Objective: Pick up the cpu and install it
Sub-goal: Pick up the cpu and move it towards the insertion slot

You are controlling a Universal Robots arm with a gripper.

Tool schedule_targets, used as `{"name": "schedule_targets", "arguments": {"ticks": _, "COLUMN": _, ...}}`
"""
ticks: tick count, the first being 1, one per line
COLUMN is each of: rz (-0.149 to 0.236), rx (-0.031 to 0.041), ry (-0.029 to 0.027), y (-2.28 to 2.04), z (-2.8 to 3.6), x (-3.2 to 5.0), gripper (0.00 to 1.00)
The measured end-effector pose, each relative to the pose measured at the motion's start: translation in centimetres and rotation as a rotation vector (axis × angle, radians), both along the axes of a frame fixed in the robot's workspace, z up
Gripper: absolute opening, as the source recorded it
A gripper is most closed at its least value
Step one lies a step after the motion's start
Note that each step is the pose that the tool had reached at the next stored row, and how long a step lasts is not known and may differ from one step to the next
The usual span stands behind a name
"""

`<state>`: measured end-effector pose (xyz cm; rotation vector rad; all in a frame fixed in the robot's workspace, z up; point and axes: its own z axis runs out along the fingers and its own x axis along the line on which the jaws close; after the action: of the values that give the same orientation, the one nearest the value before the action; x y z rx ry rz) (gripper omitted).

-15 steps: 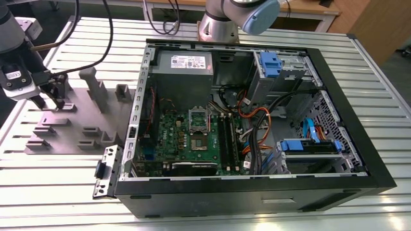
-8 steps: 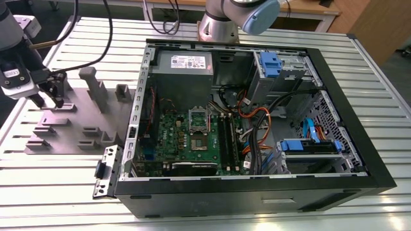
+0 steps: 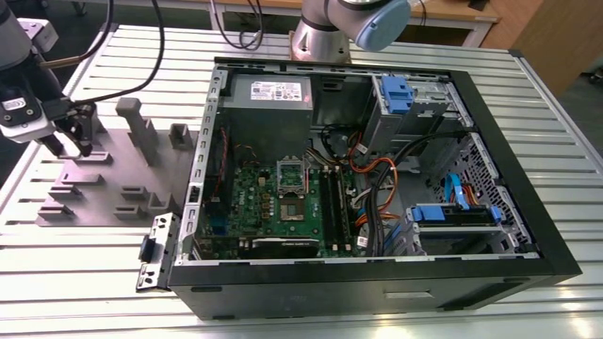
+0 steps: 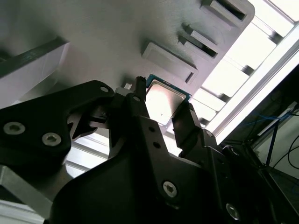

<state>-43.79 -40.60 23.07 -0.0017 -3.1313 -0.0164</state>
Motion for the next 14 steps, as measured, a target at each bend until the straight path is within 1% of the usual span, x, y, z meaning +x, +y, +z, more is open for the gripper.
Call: {"name": "schedule_targets", "arguments": {"ticks": 14, "rz": 0.0, "rx": 0.0, "ry": 0.0, "y": 0.0, "z": 0.82, "x": 0.0, "gripper": 0.47}}
